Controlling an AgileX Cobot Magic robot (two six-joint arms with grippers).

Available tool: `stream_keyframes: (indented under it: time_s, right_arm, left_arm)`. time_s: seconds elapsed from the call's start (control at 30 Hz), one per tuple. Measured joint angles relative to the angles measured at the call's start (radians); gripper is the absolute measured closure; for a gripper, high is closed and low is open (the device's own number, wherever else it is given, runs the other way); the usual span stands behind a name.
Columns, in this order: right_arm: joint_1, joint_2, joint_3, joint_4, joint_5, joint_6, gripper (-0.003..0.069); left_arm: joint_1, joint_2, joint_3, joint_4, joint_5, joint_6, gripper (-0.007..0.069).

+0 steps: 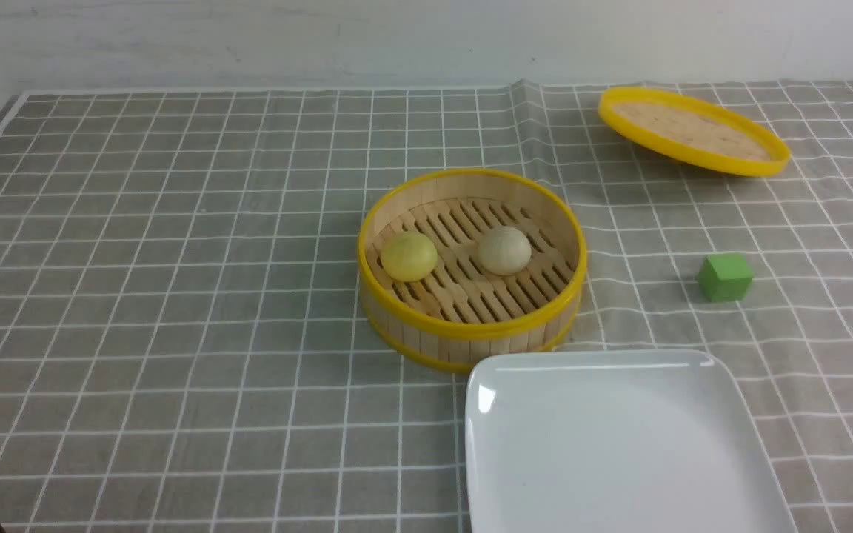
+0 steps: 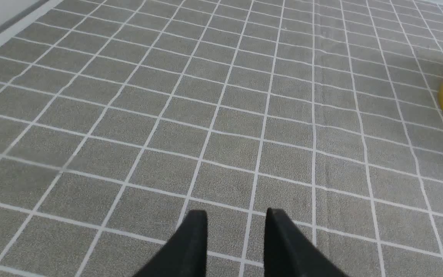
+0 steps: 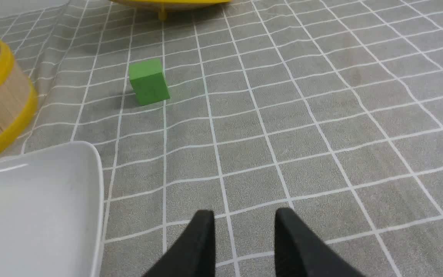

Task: Put the steamed buns into the plate on the grey tablecloth.
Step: 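Reach toward a bun in the bamboo steamer with the right gripper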

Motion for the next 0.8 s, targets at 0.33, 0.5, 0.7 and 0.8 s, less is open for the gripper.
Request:
stream_keyframes:
  time_s: [0.33,0.5,0.7,0.8]
  right_arm:
    - [0.0,0.0,0.0,0.0,0.0,0.0,0.042]
    - [0.0,0.0,0.0,0.0,0.0,-0.007,0.042]
    - [0.0,0.0,0.0,0.0,0.0,-0.008,0.042]
    - [0.0,0.0,0.0,0.0,0.0,-0.008,0.042]
  left_arm:
    - [0.0,0.0,0.0,0.0,0.0,0.0,0.0384]
    - [0.0,0.0,0.0,0.0,0.001,0.0,0.0384]
    - [0.0,0.0,0.0,0.001,0.001,0.0,0.0384]
    - [0.0,0.0,0.0,0.001,0.001,0.0,0.0384]
